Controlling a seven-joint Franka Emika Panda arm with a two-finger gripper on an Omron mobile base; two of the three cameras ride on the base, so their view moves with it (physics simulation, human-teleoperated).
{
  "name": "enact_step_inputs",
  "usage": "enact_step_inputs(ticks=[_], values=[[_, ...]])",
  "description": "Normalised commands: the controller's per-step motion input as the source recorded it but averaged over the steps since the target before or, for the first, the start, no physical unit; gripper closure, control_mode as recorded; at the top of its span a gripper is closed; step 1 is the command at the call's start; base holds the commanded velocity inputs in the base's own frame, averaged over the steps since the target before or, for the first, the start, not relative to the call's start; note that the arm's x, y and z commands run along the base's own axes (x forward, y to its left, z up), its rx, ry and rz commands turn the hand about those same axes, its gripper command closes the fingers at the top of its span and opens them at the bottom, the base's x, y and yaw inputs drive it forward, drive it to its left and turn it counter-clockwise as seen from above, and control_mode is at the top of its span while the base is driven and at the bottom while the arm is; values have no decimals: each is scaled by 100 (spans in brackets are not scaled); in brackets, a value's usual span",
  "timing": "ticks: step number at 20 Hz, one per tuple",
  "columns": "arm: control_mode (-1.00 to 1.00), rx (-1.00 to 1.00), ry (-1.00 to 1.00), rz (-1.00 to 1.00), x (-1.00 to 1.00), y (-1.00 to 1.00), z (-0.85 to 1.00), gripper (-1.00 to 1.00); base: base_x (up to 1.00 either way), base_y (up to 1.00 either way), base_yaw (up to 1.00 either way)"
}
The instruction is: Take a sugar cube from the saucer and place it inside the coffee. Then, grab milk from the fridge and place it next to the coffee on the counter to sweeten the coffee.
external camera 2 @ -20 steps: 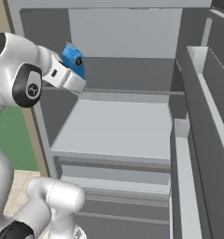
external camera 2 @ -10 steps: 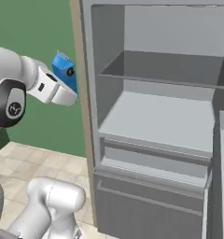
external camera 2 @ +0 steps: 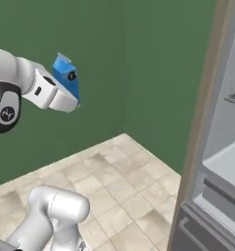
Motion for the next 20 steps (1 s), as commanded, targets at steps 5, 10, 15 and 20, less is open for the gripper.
enact_step_inputs(ticks=[5,10,15,20], values=[[100,0,0,0,0,0,0,100,-21,14,100],[100,0,0,0,0,0,0,100,-4,8,100],[100,0,0,0,0,0,0,100,9,0,100],[100,0,0,0,0,0,0,100,19,0,100]])
